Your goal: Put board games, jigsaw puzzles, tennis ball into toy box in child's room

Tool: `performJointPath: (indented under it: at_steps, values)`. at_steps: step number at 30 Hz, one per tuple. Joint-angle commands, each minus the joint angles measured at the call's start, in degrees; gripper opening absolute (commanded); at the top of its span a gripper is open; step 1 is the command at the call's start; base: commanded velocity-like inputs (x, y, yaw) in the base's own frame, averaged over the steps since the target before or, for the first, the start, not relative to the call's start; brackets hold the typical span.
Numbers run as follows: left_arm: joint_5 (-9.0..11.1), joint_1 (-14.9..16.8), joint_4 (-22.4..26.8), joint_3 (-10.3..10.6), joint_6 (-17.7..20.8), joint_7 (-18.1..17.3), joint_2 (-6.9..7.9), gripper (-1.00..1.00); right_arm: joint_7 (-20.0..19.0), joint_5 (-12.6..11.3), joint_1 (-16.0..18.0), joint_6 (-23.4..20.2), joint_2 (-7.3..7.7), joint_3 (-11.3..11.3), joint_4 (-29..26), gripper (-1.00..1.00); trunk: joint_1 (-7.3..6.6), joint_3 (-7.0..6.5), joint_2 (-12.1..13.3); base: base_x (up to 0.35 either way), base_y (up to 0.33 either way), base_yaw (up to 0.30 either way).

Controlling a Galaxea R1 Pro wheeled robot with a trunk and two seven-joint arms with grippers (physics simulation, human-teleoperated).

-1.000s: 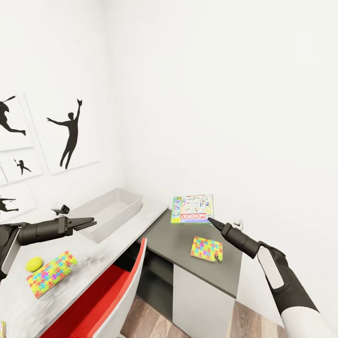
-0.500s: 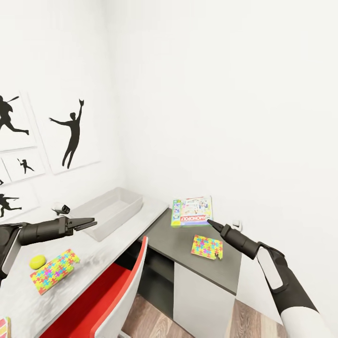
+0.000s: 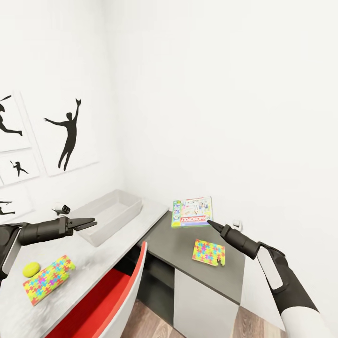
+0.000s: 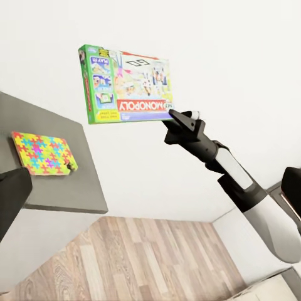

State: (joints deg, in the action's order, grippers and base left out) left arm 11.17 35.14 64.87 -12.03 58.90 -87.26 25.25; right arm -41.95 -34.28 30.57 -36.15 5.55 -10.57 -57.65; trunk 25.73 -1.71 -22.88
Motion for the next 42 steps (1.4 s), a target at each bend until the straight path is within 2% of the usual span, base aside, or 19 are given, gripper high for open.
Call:
performJointPath:
  at_steps: [1,23,34,42]
  values:
    - [0.0,0.01,-0.01,0.0,0.61,-0.2,0.0,1.0,-0.08,-0.35,0.03,-0.41,-0.01,-0.07,0.0,-1.0,0.05,0.02,-0.04,0.246,0.022,0.0]
    - [0.07,0.01,-0.01,0.07,0.61,-0.27,-0.03,1.0,-0.04,-0.16,0.05,-0.56,-0.03,-0.07,0.18,-1.0,0.05,0.02,-0.04,-0.002,0.004,0.021]
    - [0.0,0.01,-0.01,0.07,0.61,-0.25,-0.03,1.0,-1.79,-0.25,0.03,-1.58,0.0,-0.52,0.64,-1.0,0.05,0.02,-0.04,-0.002,0.0,0.002]
    - [0.02,0.01,-0.01,0.08,0.61,-0.24,-0.06,1.0,-1.64,-0.18,0.01,-1.43,-0.01,-0.34,0.56,-1.0,0.05,0.02,-0.04,-0.13,0.041,0.0]
